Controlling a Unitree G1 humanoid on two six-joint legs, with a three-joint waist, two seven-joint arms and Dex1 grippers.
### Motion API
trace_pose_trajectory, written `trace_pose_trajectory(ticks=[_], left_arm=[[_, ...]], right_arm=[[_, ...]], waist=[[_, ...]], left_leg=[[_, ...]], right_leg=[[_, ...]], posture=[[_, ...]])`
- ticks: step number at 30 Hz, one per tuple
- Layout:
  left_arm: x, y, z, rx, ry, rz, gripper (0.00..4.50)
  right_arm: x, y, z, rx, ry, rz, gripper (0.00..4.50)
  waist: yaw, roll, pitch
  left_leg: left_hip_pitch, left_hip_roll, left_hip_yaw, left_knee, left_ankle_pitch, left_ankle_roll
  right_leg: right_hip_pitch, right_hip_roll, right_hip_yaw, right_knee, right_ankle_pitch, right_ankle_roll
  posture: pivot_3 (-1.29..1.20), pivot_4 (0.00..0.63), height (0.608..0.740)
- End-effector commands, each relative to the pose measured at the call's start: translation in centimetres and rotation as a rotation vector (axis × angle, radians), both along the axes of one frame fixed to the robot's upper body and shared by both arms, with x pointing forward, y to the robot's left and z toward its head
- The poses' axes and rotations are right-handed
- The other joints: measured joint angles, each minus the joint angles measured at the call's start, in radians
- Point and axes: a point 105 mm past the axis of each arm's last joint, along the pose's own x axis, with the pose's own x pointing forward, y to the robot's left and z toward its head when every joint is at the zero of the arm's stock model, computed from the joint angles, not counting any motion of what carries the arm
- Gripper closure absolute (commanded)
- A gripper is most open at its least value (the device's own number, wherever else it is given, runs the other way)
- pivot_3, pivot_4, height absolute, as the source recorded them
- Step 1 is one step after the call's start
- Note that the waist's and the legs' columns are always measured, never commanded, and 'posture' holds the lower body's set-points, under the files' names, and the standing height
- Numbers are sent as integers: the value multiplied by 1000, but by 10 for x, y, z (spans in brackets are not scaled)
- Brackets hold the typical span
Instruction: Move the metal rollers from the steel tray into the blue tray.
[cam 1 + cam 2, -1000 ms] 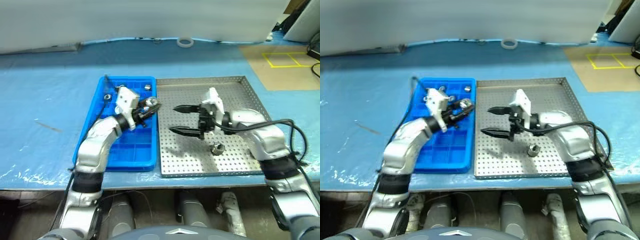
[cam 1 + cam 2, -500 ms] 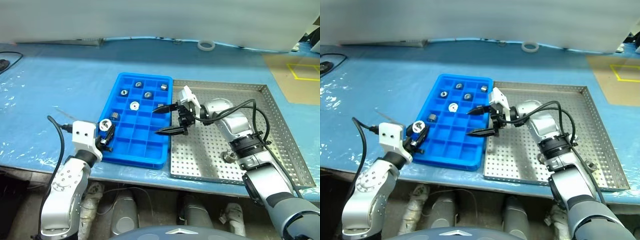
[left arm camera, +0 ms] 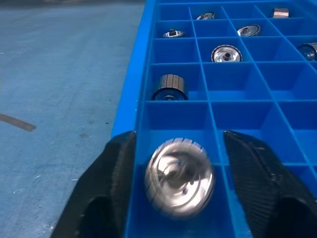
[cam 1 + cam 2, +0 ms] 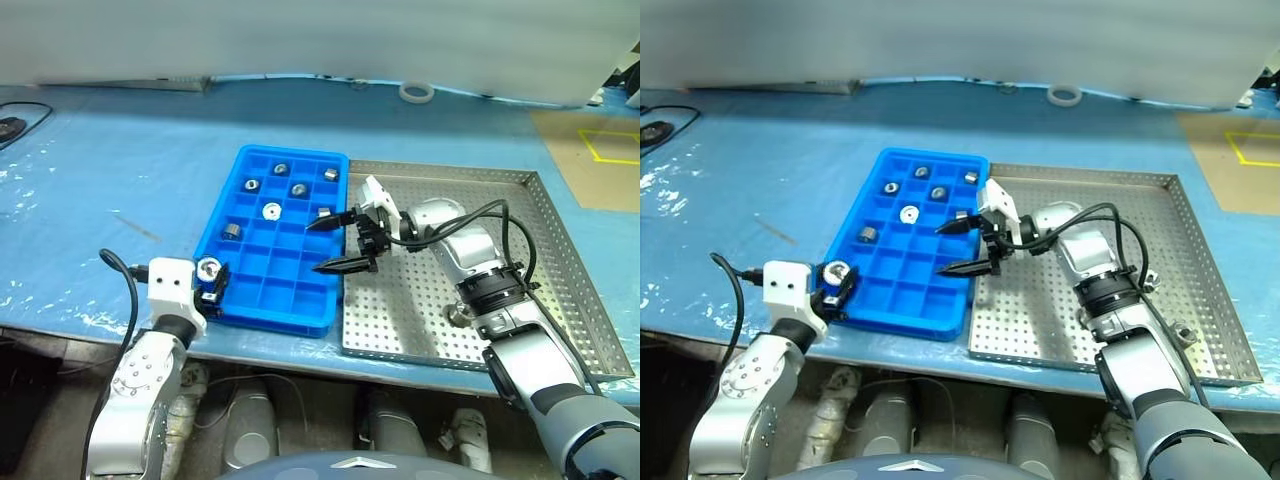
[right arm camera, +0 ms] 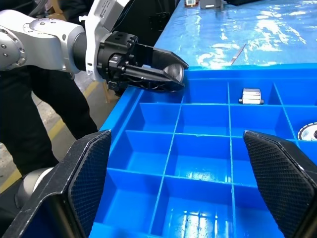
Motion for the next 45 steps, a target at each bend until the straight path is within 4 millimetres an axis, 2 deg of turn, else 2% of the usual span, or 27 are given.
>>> trace_pose_trajectory(ticks=[1, 2, 3, 7, 9, 11, 14, 19, 23, 30, 33, 38, 45], left_arm=[[8, -4, 1, -13, 14, -34, 462], [11, -6, 5, -20, 2, -52, 102], [16, -11, 12, -30, -24, -89, 44], [35, -37, 50, -74, -153, -279, 44], [41, -46, 62, -92, -189, -353, 44], [46, -65, 72, -84, -213, -501, 44], [56, -84, 77, -89, -213, -659, 44], [70, -126, 62, -9, -158, -946, 44], [80, -162, 52, 43, -135, -1155, 44], [76, -214, 30, 151, -75, -1461, 44], [72, -231, 24, 164, -66, -1530, 44], [70, -253, 16, 176, -61, -1548, 44], [68, -271, -3, 243, -48, -1511, 44]], right_arm=[[1, -8, 11, 26, -44, -29, 0], [1, -9, 11, 26, -46, -38, 0], [1, -12, 11, 25, -48, -49, 0], [2, -23, 16, 40, -52, -111, 0], [2, -28, 17, 40, -57, -140, 0], [0, -38, 17, 35, -66, -191, 0], [-3, -54, 19, 28, -76, -271, 0], [-13, -82, 20, 15, -91, -416, 0], [-29, -105, 20, 2, -95, -543, 0], [-56, -147, 21, -72, -116, -768, 0], [-68, -159, 20, -93, -118, -841, 0], [-84, -166, 20, -92, -116, -917, 0], [-96, -169, 19, -95, -115, -974, 0]], waist=[[3, 0, 0], [4, 0, 0], [2, 0, 0], [-3, 0, 0], [-10, 0, 0], [-22, 0, 0], [-37, 0, 0], [-76, 0, 0], [-105, 0, 0], [-169, 1, -1], [-197, 1, -1], [-251, 3, -2], [-331, 3, -2]], left_leg=[[0, 0, 0, 0, 0, 0], [0, 0, 0, 0, 0, -1], [0, 0, 0, 0, 1, -1], [0, 0, 0, 1, 2, -3], [1, 0, 0, 1, 3, -4], [3, 0, 1, 1, 3, -4], [2, 0, 1, 1, 3, -4], [2, -1, 2, 1, 3, -3], [2, -3, 3, 1, 3, -3], [2, -7, 4, 4, 0, 2], [1, -7, 4, 5, -2, 5], [-2, -8, 4, 6, -4, 9], [-6, -11, 3, 10, -8, 14]], right_leg=[[0, 0, 0, 1, 0, 1], [0, 0, 0, 2, -2, 3], [0, 0, 0, 3, -3, 6], [0, 0, 0, 5, -4, 6], [-1, 0, 1, 7, -4, 6], [0, 0, 1, 8, -1, 2], [-1, 0, 1, 7, -1, 1], [-2, 1, 4, 7, -2, 2], [-2, 1, 5, 7, -2, 2], [-1, -1, 10, 5, -2, 4], [-1, -1, 10, 2, -4, 7], [0, -1, 4, -4, -6, 11], [2, -3, 3, -9, -9, 16]], posture=[[165, 150, 740], [158, 150, 740], [144, 150, 740], [73, 150, 740], [26, 150, 740], [-39, 150, 740], [-140, 150, 740], [-283, 150, 740], [-419, 150, 740], [-601, 150, 740], [-667, 150, 740], [-746, 150, 740], [-807, 150, 740]])
